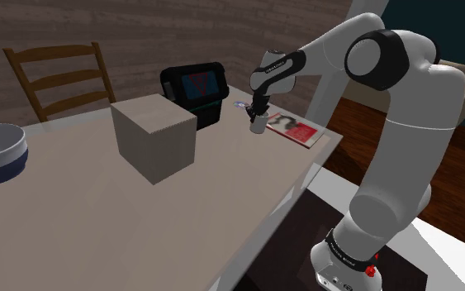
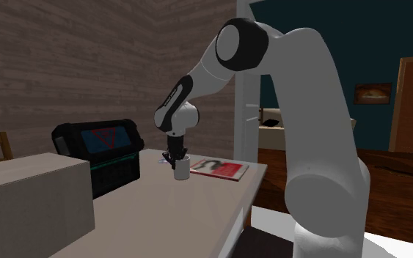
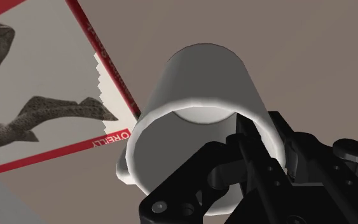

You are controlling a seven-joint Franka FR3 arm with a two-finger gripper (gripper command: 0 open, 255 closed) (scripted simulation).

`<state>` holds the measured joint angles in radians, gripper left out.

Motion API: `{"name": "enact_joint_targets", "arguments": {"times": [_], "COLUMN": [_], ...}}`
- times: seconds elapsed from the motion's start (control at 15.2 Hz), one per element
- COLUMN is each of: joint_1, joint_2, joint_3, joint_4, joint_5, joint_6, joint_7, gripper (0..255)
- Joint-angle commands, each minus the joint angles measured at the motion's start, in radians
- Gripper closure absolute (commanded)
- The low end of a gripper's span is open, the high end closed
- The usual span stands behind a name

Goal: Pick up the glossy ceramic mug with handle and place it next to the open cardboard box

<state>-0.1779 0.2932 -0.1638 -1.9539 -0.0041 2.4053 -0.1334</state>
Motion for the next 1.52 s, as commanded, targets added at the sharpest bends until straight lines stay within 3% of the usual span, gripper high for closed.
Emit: {"name": "enact_joint_targets", "arguments": {"times": [0.0,1.45], "joint_1": [0.0,0.007], "joint_2": [0.0,-0.114], "joint_3": [0.0,-0.006], "joint_4": [0.0,0.14], "joint_5": [0.0,-0.019], "joint_6": [0.0,-0.253], "joint_7": [0.0,0.003], "gripper": [255,255]}}
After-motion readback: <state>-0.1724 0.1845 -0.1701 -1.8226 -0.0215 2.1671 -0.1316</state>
